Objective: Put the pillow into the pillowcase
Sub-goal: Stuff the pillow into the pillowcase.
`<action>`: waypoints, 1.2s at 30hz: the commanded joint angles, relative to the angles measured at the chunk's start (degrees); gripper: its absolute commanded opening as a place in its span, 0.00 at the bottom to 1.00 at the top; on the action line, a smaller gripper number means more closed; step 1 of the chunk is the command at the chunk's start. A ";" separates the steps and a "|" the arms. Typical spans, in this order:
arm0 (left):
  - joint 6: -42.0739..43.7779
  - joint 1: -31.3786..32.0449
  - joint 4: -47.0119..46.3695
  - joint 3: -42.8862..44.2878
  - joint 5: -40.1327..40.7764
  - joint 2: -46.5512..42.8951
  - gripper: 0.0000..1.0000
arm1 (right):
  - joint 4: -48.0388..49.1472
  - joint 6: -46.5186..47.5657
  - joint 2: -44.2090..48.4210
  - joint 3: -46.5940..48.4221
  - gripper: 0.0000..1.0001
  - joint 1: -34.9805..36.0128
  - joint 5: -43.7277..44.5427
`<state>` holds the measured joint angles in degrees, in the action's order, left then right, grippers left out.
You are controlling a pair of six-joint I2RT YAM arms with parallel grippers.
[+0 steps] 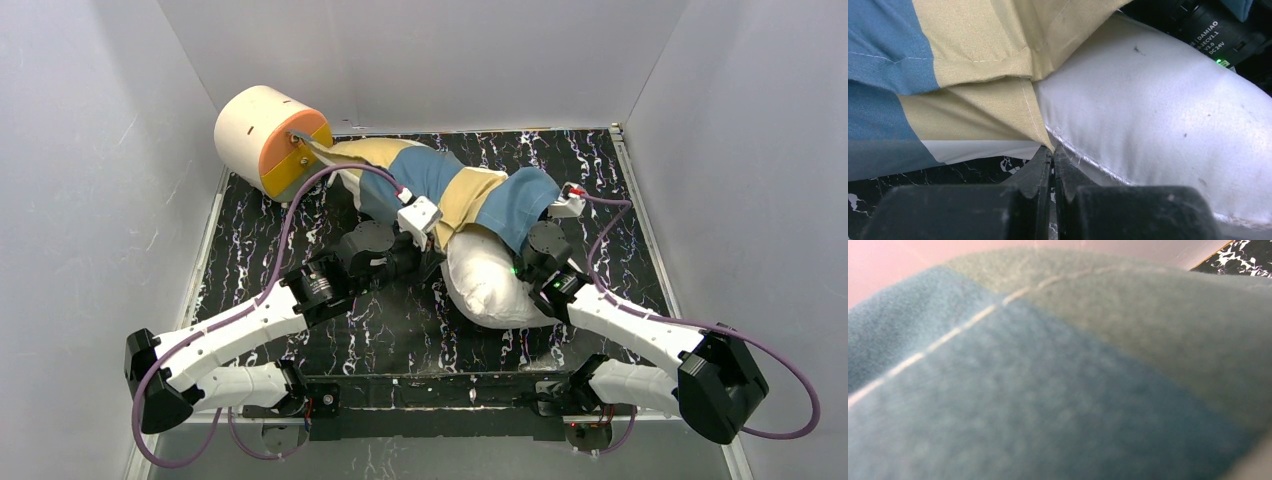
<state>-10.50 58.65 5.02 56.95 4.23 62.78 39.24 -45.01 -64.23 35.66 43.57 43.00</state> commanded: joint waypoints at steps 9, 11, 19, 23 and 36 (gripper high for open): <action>-10.30 1.90 -14.79 -2.01 -25.70 0.40 0.00 | 9.31 -8.02 -0.54 0.26 0.01 -3.19 0.93; -10.12 1.90 -14.21 -2.88 -25.46 0.12 0.00 | 8.66 -7.00 0.09 -0.51 0.01 -3.33 -0.26; -9.73 1.90 -1.67 2.50 -22.72 -1.22 0.21 | 5.13 22.96 10.68 -8.00 0.01 -5.29 -38.46; -12.58 1.90 2.97 4.03 -22.46 -6.19 0.39 | -3.93 32.30 16.57 -9.57 0.01 -5.34 -54.10; -12.82 0.43 39.76 36.86 29.13 11.08 0.67 | -15.62 58.75 18.25 -5.20 0.01 -4.26 -80.64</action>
<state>-24.60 60.40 30.24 86.26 17.58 62.63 19.90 1.65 -48.10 27.31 38.28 -25.91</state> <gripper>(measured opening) 0.654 0.076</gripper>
